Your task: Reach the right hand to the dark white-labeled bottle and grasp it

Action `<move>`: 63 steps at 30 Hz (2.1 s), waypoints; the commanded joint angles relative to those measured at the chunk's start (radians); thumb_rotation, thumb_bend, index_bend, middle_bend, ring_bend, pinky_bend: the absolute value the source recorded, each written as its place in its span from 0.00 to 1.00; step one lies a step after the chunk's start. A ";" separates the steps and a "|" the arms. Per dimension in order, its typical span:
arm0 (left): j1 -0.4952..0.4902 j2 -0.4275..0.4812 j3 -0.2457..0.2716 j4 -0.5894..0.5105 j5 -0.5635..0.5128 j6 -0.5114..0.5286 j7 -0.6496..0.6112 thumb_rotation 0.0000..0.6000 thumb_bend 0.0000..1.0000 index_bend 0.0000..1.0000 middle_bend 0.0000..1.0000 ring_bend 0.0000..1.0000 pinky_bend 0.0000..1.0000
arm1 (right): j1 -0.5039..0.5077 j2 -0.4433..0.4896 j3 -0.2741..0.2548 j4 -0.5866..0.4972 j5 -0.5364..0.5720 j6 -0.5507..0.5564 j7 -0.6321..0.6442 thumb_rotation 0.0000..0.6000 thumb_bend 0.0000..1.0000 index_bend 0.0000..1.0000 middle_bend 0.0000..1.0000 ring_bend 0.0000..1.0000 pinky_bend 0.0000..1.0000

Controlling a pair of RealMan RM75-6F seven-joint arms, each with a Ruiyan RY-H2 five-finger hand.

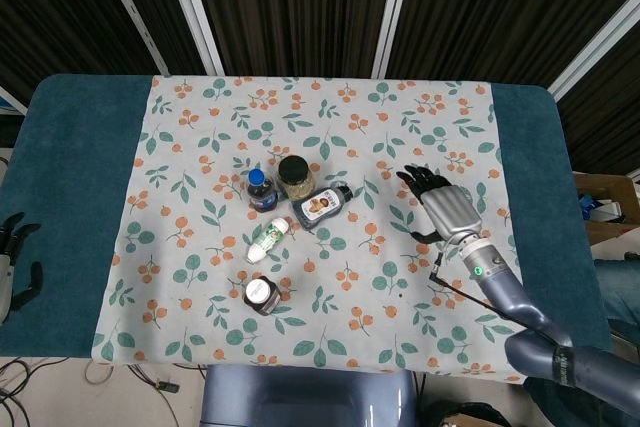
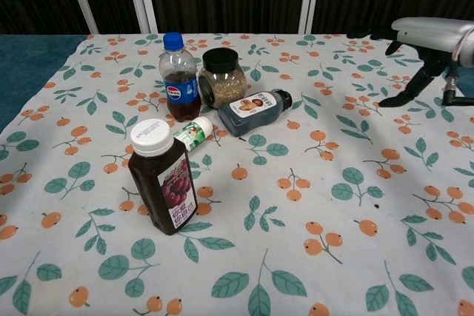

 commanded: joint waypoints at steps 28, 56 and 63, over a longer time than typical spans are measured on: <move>-0.017 0.001 -0.014 0.003 -0.046 -0.036 -0.011 1.00 0.53 0.19 0.07 0.10 0.02 | 0.312 -0.309 0.029 0.265 0.263 -0.187 -0.232 1.00 0.25 0.02 0.09 0.02 0.18; -0.017 0.013 -0.024 -0.026 -0.111 -0.052 0.005 1.00 0.53 0.19 0.07 0.10 0.02 | 0.427 -0.435 0.005 0.408 0.329 -0.249 -0.263 1.00 0.33 0.33 0.41 0.33 0.18; -0.018 0.014 -0.025 -0.033 -0.122 -0.054 0.010 1.00 0.53 0.20 0.07 0.10 0.02 | 0.405 -0.409 0.001 0.363 0.324 -0.200 -0.257 1.00 0.41 0.50 0.52 0.44 0.22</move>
